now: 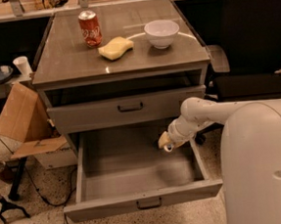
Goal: Place redbull can into middle drawer
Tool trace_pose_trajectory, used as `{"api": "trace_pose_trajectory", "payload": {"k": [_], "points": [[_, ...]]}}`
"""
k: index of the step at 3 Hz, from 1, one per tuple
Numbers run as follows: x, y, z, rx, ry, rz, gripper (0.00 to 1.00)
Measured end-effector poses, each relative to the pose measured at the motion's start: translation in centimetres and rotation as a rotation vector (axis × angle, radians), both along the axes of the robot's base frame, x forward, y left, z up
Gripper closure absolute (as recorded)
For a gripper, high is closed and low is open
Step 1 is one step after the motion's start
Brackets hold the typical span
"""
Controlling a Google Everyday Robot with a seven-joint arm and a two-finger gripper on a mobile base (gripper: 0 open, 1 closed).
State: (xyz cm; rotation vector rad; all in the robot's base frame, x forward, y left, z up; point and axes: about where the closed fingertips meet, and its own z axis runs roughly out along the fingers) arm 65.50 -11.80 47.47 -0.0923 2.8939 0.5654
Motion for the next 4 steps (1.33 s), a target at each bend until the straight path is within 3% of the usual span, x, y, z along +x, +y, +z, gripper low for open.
{"api": "trace_pose_trajectory", "payload": {"k": [1,2,3,4], "points": [[-0.4,0.03,-0.96,-0.043,0.005,0.016,0.85],[-0.6,0.42,-1.66,-0.091,0.016,0.056,0.62],[-0.61,0.43,-1.69,-0.093,0.017,0.058,0.31],[-0.61,0.44,-1.69,-0.093,0.017,0.058,0.07]]}}
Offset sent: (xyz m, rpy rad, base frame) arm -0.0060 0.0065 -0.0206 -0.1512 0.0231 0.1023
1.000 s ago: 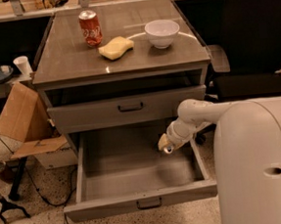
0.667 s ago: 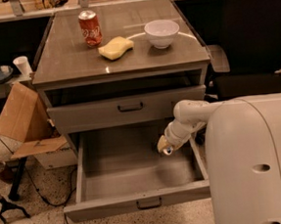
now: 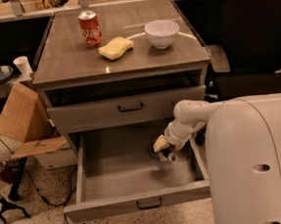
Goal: Place redbull can into middle drawer
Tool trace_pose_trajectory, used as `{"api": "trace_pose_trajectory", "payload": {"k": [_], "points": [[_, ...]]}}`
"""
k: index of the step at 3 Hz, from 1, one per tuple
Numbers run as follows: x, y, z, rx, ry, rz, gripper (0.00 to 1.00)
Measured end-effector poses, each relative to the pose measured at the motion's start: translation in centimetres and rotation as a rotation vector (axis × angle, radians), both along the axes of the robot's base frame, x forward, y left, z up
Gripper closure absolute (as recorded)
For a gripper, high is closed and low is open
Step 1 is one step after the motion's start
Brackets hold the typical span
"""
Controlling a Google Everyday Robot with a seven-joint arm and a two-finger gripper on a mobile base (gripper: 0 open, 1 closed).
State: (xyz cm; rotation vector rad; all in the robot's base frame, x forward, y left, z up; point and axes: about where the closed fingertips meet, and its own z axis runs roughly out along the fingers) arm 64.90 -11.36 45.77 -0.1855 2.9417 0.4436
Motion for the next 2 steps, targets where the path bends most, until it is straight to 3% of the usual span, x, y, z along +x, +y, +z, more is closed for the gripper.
{"api": "trace_pose_trajectory", "payload": {"k": [1,2], "points": [[0.0,0.0,0.0,0.0,0.0,0.0,0.0],[0.0,0.0,0.0,0.0,0.0,0.0,0.0]]}}
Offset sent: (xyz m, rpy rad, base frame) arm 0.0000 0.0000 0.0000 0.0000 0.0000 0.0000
